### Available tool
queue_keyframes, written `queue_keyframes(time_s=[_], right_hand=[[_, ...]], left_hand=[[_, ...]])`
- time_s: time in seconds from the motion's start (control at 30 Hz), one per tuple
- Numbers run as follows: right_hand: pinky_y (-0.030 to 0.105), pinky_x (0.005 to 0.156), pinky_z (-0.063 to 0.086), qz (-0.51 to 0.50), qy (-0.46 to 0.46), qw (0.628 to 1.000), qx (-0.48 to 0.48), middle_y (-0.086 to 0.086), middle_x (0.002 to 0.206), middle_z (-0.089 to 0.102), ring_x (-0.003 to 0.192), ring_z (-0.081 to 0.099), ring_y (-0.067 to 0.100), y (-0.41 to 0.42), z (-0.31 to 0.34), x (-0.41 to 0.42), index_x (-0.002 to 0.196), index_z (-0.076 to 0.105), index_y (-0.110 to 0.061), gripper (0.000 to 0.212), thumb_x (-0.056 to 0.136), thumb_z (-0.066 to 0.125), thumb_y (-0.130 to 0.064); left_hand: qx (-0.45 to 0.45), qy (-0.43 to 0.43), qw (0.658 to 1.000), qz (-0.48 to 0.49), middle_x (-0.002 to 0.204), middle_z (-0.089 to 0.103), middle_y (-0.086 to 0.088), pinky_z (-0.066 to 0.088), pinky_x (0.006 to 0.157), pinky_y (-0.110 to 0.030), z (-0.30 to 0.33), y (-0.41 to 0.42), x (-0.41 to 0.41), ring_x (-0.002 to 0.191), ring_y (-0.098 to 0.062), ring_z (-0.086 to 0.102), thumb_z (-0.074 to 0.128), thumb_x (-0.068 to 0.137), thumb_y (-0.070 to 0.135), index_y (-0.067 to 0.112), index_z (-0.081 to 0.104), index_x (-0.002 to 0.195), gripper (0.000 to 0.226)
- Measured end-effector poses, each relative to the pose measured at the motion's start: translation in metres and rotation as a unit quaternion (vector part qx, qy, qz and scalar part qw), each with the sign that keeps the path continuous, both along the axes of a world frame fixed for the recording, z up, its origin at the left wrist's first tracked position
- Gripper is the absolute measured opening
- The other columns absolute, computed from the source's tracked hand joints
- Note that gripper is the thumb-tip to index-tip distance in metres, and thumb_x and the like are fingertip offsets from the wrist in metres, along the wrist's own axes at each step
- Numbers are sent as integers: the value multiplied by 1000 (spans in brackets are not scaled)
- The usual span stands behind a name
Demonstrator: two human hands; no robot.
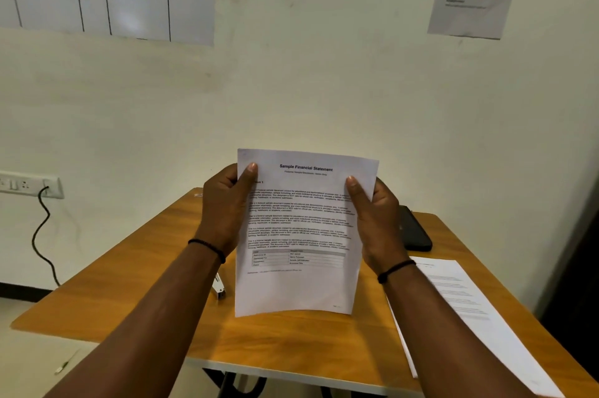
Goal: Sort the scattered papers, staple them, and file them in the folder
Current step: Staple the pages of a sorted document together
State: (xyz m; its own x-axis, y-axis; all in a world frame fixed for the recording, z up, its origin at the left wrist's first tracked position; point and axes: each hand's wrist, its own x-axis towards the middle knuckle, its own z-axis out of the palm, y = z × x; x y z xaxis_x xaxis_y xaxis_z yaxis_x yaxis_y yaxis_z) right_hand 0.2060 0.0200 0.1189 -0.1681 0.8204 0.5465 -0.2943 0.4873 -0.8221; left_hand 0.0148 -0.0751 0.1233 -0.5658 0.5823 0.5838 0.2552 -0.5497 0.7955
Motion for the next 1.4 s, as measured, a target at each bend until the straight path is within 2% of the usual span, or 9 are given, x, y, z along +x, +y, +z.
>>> queue_keyframes(time_s=[0.13,0.27,0.4,0.67,0.87,1.17,1.23,1.3,1.4], right_hand=[[26,67,58,-5,1,1000,4,-4,90,76,81,73,15,2,2,2,101,67,-19,10,94,65,-25],[30,69,60,-24,51,998,-14,-2,90,75,82,73,17,1,4,4,99,66,-17,11,93,65,-26],[23,66,58,-37,84,996,-21,-9,84,75,80,72,12,2,8,7,95,67,-20,3,93,66,-22],[24,68,56,-32,127,990,-54,-9,82,74,78,69,9,7,15,6,92,70,-18,5,88,72,-15],[42,81,59,-29,130,988,-73,4,93,73,88,69,22,7,13,3,93,70,-20,5,88,72,-19],[50,87,57,-24,132,987,-90,7,94,73,88,68,25,5,16,0,90,70,-20,2,90,70,-18],[54,89,56,-25,130,987,-94,12,98,73,92,68,30,3,16,0,89,71,-20,2,89,71,-18],[53,89,56,-30,123,988,-85,16,103,72,94,69,33,2,20,1,91,72,-19,2,88,72,-19],[41,80,57,-52,103,991,-74,15,103,73,84,67,23,1,32,4,92,72,-15,5,88,73,-18]], left_hand=[[7,-1,1000,13,76,73,6,53,61,-16,6,0,-2,67,-2,68,58,98,16,-7,67,98,24],[9,-10,1000,4,76,75,11,54,62,-16,4,-2,-3,69,-2,69,59,98,15,7,70,97,14],[20,-25,999,4,78,75,10,55,65,-19,8,-1,-6,71,-6,69,62,96,17,15,72,92,12],[23,-34,999,-12,77,76,8,56,67,-20,10,0,-10,71,-7,69,63,94,14,14,72,89,11],[41,-65,997,-11,82,76,7,57,69,-25,8,1,-10,75,-11,69,63,94,17,15,73,90,12],[39,-73,997,-8,75,74,6,52,57,-20,10,0,-13,66,-9,66,64,94,15,13,73,87,12],[38,-67,997,-4,76,75,6,54,60,-22,11,-1,-14,69,-10,68,64,93,15,13,73,87,11],[35,-58,998,1,79,75,3,58,64,-28,14,-2,-18,73,-15,70,65,93,16,14,74,88,11],[29,-49,998,11,79,75,-1,58,65,-36,21,-4,-22,74,-21,69,66,93,17,14,74,85,12]])
